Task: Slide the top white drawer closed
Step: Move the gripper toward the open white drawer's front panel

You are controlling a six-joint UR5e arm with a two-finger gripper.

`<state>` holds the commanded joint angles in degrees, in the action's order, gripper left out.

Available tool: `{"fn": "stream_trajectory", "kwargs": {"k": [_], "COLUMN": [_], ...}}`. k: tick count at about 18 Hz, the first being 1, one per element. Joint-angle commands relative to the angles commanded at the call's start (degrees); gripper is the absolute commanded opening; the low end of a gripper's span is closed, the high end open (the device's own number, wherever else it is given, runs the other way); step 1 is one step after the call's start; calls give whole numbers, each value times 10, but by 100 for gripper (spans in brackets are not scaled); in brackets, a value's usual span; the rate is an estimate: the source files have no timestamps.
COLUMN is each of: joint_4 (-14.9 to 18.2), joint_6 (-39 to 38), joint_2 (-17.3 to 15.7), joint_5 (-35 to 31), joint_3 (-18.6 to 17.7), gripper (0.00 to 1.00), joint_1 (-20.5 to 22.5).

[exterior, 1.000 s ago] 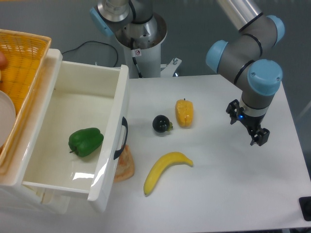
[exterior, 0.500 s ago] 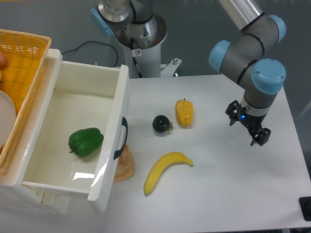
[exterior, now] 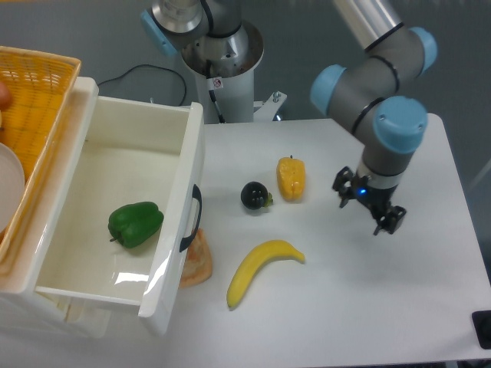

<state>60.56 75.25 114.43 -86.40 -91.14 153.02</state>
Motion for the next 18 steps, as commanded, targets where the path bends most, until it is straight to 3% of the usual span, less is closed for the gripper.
{"fn": "stream_trajectory", "kwargs": {"k": [6, 9, 18], "joint_4": [5, 9, 48], "joint_6": [-74, -121, -155], "joint_2": [-17, -29, -34], "joint_5": [56, 69, 206], "joint_3": [-13, -16, -38], "gripper": [16, 5, 0], "joint_1": [-25, -58, -77]}}
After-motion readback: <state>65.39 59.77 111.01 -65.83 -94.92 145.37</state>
